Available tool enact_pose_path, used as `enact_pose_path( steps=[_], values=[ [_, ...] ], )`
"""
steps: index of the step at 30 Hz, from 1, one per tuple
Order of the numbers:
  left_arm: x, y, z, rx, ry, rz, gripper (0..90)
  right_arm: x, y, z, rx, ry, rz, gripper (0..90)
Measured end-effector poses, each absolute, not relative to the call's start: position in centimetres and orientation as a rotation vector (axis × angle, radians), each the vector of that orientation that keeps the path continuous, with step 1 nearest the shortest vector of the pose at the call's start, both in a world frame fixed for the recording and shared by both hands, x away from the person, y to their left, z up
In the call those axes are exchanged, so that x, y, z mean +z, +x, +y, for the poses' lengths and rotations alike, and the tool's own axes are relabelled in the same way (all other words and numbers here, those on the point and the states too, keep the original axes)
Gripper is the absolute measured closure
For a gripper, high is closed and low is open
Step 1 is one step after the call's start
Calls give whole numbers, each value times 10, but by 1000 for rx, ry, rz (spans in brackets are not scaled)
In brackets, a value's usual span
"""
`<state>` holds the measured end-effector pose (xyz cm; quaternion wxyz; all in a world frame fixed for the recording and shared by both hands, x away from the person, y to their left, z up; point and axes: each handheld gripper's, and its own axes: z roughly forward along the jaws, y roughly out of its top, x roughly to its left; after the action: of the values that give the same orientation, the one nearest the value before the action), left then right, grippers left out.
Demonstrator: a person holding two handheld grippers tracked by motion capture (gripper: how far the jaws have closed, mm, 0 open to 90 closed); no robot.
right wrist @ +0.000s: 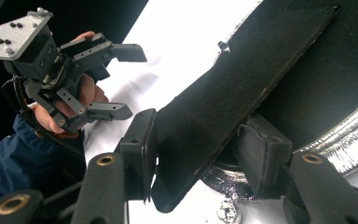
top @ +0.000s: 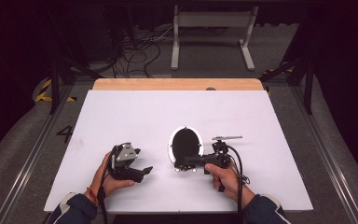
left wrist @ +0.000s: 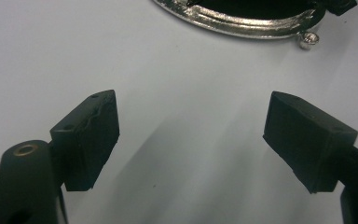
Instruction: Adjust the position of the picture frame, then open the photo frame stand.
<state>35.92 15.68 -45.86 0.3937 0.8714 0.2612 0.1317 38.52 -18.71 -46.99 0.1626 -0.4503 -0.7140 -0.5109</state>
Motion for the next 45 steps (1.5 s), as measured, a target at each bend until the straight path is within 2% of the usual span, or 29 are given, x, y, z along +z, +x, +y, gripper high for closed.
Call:
enact_pose_path(
  steps=[10,19,26,35,38,45],
  values=[
    [-461,353,171,332,2205,685,181,-469,386,-187,-1453,-1275,-2047,517],
    [-462,352,165,329,2220,663,180,-469,387,-187,-1448,-1255,-2066,517],
    [-461,368,152,322,2219,681,181,-470,386,-187,-1463,-1252,-2075,521],
    [-457,411,132,187,2153,731,185,-469,385,-189,-1467,-1222,-2106,544],
    [-459,417,124,147,2168,714,220,-467,385,-188,-1484,-1183,-2152,544],
    [-465,435,115,39,2126,732,217,-464,384,-187,-1500,-1124,-2223,558]
  ],
)
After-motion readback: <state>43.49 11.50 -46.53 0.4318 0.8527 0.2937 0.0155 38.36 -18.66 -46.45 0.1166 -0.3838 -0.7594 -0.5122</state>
